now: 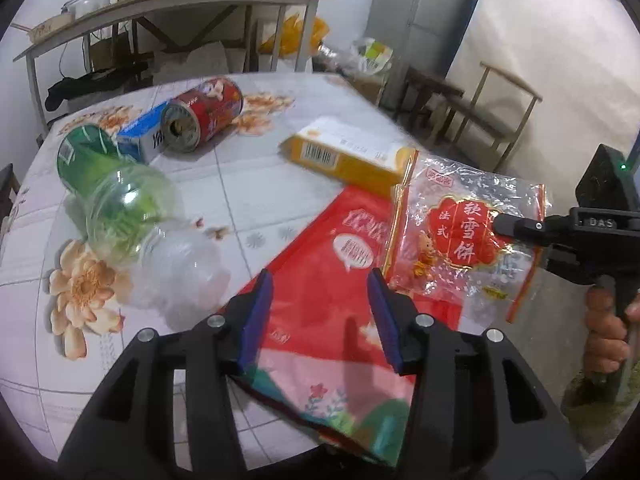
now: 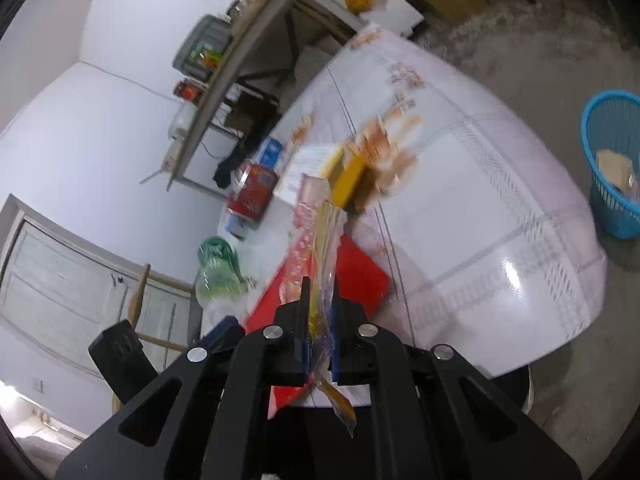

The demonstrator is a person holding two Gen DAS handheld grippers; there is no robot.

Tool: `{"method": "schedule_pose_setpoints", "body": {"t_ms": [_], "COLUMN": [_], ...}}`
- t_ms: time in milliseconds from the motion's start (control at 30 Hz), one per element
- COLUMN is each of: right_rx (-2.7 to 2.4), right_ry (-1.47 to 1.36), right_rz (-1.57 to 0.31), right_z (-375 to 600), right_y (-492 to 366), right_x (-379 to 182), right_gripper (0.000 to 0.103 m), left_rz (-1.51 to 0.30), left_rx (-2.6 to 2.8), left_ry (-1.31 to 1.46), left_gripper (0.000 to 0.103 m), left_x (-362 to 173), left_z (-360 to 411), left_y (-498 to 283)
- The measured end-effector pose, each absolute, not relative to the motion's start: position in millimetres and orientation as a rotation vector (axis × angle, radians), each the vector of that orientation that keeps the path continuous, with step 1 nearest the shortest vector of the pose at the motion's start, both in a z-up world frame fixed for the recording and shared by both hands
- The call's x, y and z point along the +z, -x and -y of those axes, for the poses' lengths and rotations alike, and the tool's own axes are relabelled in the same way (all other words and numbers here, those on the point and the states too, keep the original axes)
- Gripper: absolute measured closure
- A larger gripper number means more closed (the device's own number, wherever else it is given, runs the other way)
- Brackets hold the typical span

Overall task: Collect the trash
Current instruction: 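Grasp the red snack bag edge with the left gripper while the right gripper holds the packet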

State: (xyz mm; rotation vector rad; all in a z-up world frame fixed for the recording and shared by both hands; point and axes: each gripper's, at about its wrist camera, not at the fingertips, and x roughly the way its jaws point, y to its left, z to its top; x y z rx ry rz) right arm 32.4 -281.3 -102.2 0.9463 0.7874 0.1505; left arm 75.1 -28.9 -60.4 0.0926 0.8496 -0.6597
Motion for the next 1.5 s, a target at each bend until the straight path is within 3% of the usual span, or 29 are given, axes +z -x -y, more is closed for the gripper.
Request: {"method": "schedule_pose_setpoints", "body": {"t_ms": [100,367,600,833,1100,1500], "right_rx": [0.122,0.049,0.023,0.018,0.017,0.015], "right_ry": [-0.912,-0.84,-0.804,-0.805,-0.791,-0.78], "right_rz": [-0.813,-0.846,-0.845,-0.848,-0.855,-0.888], "right_z": [276,276,277,279,275,271], "right_y": [-29,-26,-25,-25,-26,-30], "right_x": [-106,-109,-107,-108,-108,-113], "right_gripper": [0.096,0.096,0.095,0.095,0.095,0.094], "left_rz": [-0.864,-0.914,-1.019,-0.841,-0.978,-1.182], "left_rx": [-0.643,-0.667,-0.899,-0.657,-0.621,-0.878], "left_ry": [-0.128,-0.21,-0.055,-0.086,-0.082,0.403], "left_gripper": [0.049,0.046,0.045,0.038,0.038,0.042], "left_x": [-64,-76,-69,-48,-70,-85], "left_z": [33,41,35,2,-1,-27], "left_y": [-73,-50,-32,-51,-66,-81]}}
